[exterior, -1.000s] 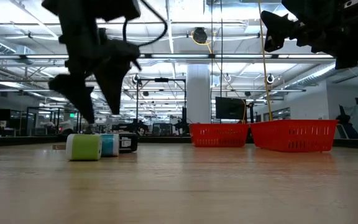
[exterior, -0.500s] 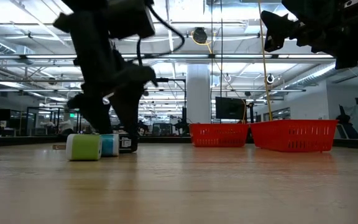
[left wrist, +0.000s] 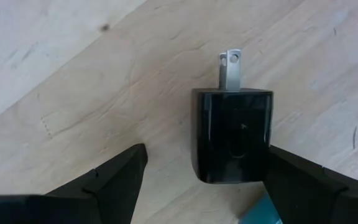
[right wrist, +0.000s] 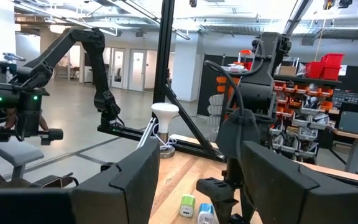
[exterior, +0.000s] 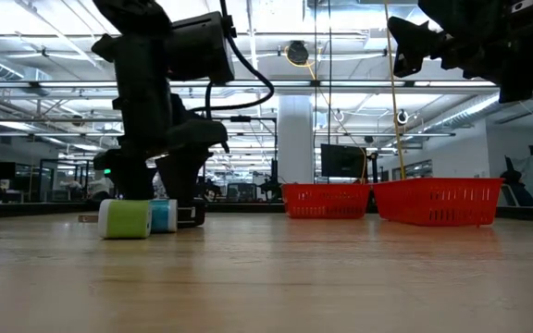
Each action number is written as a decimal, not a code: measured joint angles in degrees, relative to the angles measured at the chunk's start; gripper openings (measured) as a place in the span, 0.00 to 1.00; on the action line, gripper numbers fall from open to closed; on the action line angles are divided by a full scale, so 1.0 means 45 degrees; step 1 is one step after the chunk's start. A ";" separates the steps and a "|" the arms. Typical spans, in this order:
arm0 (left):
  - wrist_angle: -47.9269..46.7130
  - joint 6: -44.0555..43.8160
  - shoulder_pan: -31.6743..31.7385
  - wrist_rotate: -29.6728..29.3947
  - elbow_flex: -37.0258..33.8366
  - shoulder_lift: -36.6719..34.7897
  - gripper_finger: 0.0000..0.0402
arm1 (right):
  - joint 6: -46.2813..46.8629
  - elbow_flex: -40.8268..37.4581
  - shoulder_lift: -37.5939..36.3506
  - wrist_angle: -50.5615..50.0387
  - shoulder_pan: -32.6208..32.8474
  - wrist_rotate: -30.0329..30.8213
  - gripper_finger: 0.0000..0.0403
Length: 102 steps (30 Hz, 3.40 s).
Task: Pick & Place Office items
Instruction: Put the black charger adapter into the bottom red bin
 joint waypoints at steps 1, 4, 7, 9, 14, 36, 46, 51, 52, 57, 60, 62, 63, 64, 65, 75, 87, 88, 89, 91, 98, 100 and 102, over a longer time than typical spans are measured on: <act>0.0010 -0.0006 -0.0040 -0.0091 -0.0005 0.0005 0.77 | 0.0000 0.0000 0.0000 0.0000 0.0000 -0.0003 0.53; 0.0072 -0.0136 -0.0039 -0.0179 -0.0010 0.0014 0.74 | 0.0000 0.0000 0.0000 -0.0053 0.0000 -0.0005 0.53; 0.0037 -0.0154 -0.0039 -0.0211 -0.0023 0.0014 0.67 | 0.0043 0.0000 0.0000 -0.0053 0.0000 0.0000 0.53; 0.0000 -0.0168 -0.0029 -0.0262 -0.0029 0.0020 0.61 | 0.0039 0.0000 0.0000 -0.0053 0.0000 0.0000 0.53; 0.0049 -0.0295 -0.0025 -0.0475 -0.0039 0.0029 0.46 | 0.0039 0.0000 0.0000 -0.0053 0.0000 0.0000 0.53; 0.0273 0.3188 0.0047 -0.0648 -0.0028 0.0064 0.07 | 0.0121 0.0000 0.0000 -0.0059 0.0000 0.0000 0.53; -0.0343 0.4600 0.0365 -0.0752 -0.0010 0.0033 0.41 | 0.0013 0.0000 0.0000 -0.0063 -0.0003 0.0000 0.53; 0.0372 0.5745 0.0393 -0.0456 -0.0024 -0.0004 0.56 | -0.0005 0.0000 0.0000 -0.0160 -0.0001 0.0000 0.53; 0.0559 0.5947 0.0381 -0.0369 -0.0024 -0.0012 0.58 | -0.0005 0.0000 0.0000 -0.0160 -0.0005 0.0000 0.53; 0.1406 0.8012 0.0374 -0.0844 -0.0029 -0.0025 0.61 | -0.0102 0.0000 0.0000 -0.0160 -0.0005 0.0000 0.53; 0.2212 0.9354 0.0376 -0.1313 -0.0024 -0.0025 0.61 | -0.0102 0.0000 0.0000 -0.0160 -0.0005 0.0000 0.53; 0.2631 0.9885 0.0370 -0.1646 -0.0024 -0.0020 0.61 | -0.0102 0.0000 0.0000 -0.0160 -0.0005 0.0000 0.53; 0.2884 1.0059 0.0364 -0.1741 -0.0024 -0.0020 0.61 | -0.0102 0.0000 0.0000 -0.0160 -0.0003 0.0000 0.53; 0.3057 1.0236 0.0365 -0.1812 -0.0024 -0.0020 0.61 | -0.0102 0.0000 0.0000 -0.0160 0.0000 0.0000 0.53; 0.3133 1.0478 0.0374 -0.1895 -0.0024 -0.0020 0.61 | -0.0102 0.0000 0.0000 -0.0167 -0.0005 0.0000 0.53; 0.4602 1.3603 0.0367 -0.2024 -0.0024 -0.0020 0.61 | -0.0199 0.0000 0.0000 -0.0257 -0.0005 0.0000 0.53; 0.6590 1.5804 0.0603 -0.0540 -0.0004 0.0786 0.61 | -0.0194 0.0000 0.0002 -0.0250 0.0000 -0.0005 0.53; 0.6571 1.5757 0.0672 -0.0204 -0.0015 0.0977 0.61 | -0.0197 0.0000 0.0000 -0.0253 0.0000 0.0000 0.53; 0.6594 1.5727 0.0729 0.0061 -0.0015 0.1170 0.61 | -0.0194 0.0000 0.0002 -0.0308 0.0000 -0.0001 0.53; 0.6503 1.5598 0.0799 0.0134 -0.0017 0.1333 0.61 | -0.0199 -0.0005 0.0005 -0.0358 0.0000 0.0000 0.53; 0.5821 1.2918 0.1056 -0.0492 0.0006 0.1263 0.61 | -0.0288 -0.0005 0.0005 -0.0367 0.0000 -0.0010 0.53; 0.5556 1.2167 0.1205 -0.0642 -0.0007 0.1168 0.61 | -0.0291 -0.0005 0.0005 -0.0384 0.0000 -0.0010 0.53; 0.5126 1.1944 0.1311 -0.0776 -0.0029 0.0851 0.61 | -0.0291 -0.0005 0.0005 -0.0403 0.0000 -0.0034 0.53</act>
